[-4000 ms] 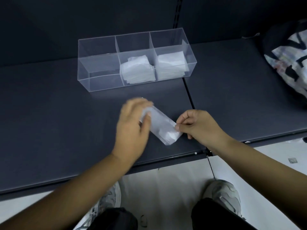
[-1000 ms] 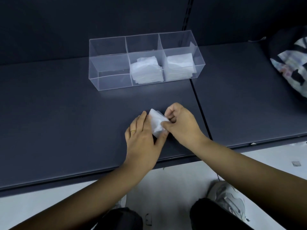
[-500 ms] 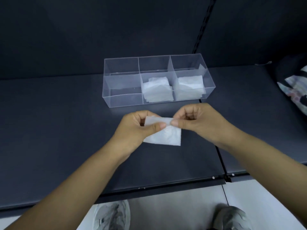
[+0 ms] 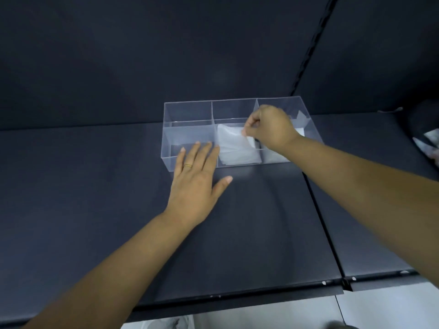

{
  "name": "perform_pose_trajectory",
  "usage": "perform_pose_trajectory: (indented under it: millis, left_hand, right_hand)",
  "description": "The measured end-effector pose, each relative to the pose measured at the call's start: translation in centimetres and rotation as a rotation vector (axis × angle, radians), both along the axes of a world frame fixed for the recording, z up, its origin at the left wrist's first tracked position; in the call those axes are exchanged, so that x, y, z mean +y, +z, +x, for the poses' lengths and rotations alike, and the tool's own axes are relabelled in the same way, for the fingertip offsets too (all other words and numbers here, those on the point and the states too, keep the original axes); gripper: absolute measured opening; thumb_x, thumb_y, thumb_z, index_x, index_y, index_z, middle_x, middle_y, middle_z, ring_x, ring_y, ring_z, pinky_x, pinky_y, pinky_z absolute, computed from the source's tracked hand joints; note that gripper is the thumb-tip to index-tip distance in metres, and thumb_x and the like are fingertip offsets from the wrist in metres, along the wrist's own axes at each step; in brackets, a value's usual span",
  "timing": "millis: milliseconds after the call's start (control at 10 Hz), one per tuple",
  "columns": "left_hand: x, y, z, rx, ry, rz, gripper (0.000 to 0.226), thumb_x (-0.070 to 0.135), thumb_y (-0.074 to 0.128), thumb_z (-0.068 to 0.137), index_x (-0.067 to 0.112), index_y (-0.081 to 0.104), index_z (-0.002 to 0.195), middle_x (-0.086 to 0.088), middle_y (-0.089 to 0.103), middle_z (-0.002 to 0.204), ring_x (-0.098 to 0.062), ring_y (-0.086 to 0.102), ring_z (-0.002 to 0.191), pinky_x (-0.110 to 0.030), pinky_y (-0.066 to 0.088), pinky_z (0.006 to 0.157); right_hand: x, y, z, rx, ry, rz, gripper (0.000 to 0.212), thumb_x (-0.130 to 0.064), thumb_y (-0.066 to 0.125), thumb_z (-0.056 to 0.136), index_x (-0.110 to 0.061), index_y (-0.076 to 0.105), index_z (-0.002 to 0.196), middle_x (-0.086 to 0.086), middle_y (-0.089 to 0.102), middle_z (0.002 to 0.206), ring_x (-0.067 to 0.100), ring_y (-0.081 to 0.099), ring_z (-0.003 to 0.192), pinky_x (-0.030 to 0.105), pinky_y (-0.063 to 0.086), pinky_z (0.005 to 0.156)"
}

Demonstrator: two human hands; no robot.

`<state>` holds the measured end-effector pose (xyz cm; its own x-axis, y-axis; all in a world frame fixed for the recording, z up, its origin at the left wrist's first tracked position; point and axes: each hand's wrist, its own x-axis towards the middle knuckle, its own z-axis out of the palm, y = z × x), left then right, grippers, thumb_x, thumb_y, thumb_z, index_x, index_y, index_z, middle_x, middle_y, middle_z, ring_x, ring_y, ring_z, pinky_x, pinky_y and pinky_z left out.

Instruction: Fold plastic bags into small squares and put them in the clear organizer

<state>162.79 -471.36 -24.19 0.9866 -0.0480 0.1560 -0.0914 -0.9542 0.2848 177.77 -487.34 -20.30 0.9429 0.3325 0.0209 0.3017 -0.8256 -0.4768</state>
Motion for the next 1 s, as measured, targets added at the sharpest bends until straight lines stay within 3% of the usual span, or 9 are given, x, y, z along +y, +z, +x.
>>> perform_pose_trajectory:
  millis: [100,200,300,400,500,600,800,900,1000]
  left_hand:
    - [0.3,-0.4,0.0,0.013,-0.022,0.061,0.074,0.057,0.024,0.093,0.015,0.013,0.153,-0.002,0.014,0.161,-0.02,0.001,0.149,-0.035,-0.015,0.117]
    - [0.4,-0.7,0.0,0.03,-0.035,0.104,0.076,0.059,0.02,0.091,0.016,0.008,0.153,-0.001,0.008,0.161,-0.02,-0.004,0.149,-0.036,-0.017,0.117]
    - [0.6,-0.9,-0.1,0.027,-0.04,0.109,0.076,0.059,0.02,0.091,0.017,0.006,0.153,-0.001,0.005,0.162,-0.019,-0.007,0.148,-0.036,-0.018,0.116]
    - [0.7,-1.1,-0.1,0.024,-0.049,0.115,0.076,0.059,0.019,0.091,0.018,0.002,0.153,-0.001,0.002,0.162,-0.017,-0.01,0.147,-0.036,-0.019,0.116]
    - [0.8,-1.3,0.0,0.011,-0.058,0.086,0.075,0.058,0.024,0.093,0.018,0.003,0.153,-0.001,0.003,0.162,-0.014,-0.014,0.145,-0.036,-0.019,0.116]
    - [0.7,-1.2,-0.1,-0.003,-0.061,0.089,0.075,0.058,0.025,0.093,0.019,0.001,0.152,-0.001,0.003,0.161,-0.013,-0.016,0.143,-0.035,-0.02,0.115]
    - [0.8,-1.5,0.1,0.022,-0.062,0.129,0.074,0.059,0.022,0.092,0.021,-0.003,0.15,-0.002,0.0,0.161,-0.017,-0.015,0.145,-0.042,-0.018,0.116]
    - [0.9,-1.1,0.1,0.068,-0.066,0.14,0.075,0.061,0.018,0.09,0.025,-0.009,0.15,0.001,-0.007,0.161,-0.013,-0.023,0.142,-0.04,-0.021,0.114]
    - [1.1,0.7,-0.5,0.145,-0.054,0.012,0.077,0.062,0.023,0.091,0.025,-0.003,0.153,0.004,-0.007,0.161,-0.009,-0.023,0.142,-0.038,-0.02,0.115]
  right_hand:
    - [0.2,-0.5,0.0,-0.109,0.021,-0.13,0.007,-0.024,0.075,0.081,-0.018,0.072,0.083,0.001,0.063,0.099,0.023,0.056,0.104,0.034,0.037,0.096]
    - [0.3,-0.7,-0.3,-0.157,0.024,-0.164,0.016,-0.025,0.076,0.079,-0.018,0.066,0.09,0.001,0.061,0.101,0.023,0.056,0.102,0.033,0.034,0.092]
    - [0.0,-0.3,-1.3,-0.194,0.021,-0.029,0.024,-0.017,0.074,0.081,-0.011,0.061,0.1,-0.001,0.05,0.098,0.022,0.055,0.096,0.033,0.041,0.084]
    - [-0.3,0.1,-3.1,-0.272,0.142,0.068,0.014,-0.006,0.059,0.089,-0.007,0.066,0.102,0.006,0.059,0.102,0.025,0.057,0.096,0.038,0.047,0.084]
    - [-0.4,-0.2,-5.0,-0.19,0.363,-0.039,0.027,-0.025,0.045,0.1,-0.012,0.067,0.108,0.003,0.065,0.11,0.024,0.056,0.105,0.034,0.043,0.092]
    - [-0.2,-0.6,-5.5,0.024,0.397,-0.21,0.05,-0.055,0.027,0.096,-0.026,0.063,0.114,-0.008,0.062,0.117,0.016,0.051,0.113,0.035,0.043,0.095]
    - [0.7,-0.4,-5.0,0.171,0.342,-0.286,0.065,-0.072,0.019,0.087,-0.031,0.064,0.11,-0.011,0.063,0.112,0.014,0.051,0.112,0.04,0.046,0.092]
    - [0.6,-0.2,-5.2,0.17,0.358,-0.314,0.068,-0.069,0.023,0.09,-0.026,0.053,0.133,-0.004,0.052,0.138,0.018,0.042,0.13,0.038,0.036,0.107]
    - [-0.4,1.2,-6.6,0.095,0.387,-0.256,0.071,-0.062,0.035,0.093,-0.023,0.027,0.151,-0.001,0.024,0.158,0.018,0.02,0.144,0.031,0.014,0.116]
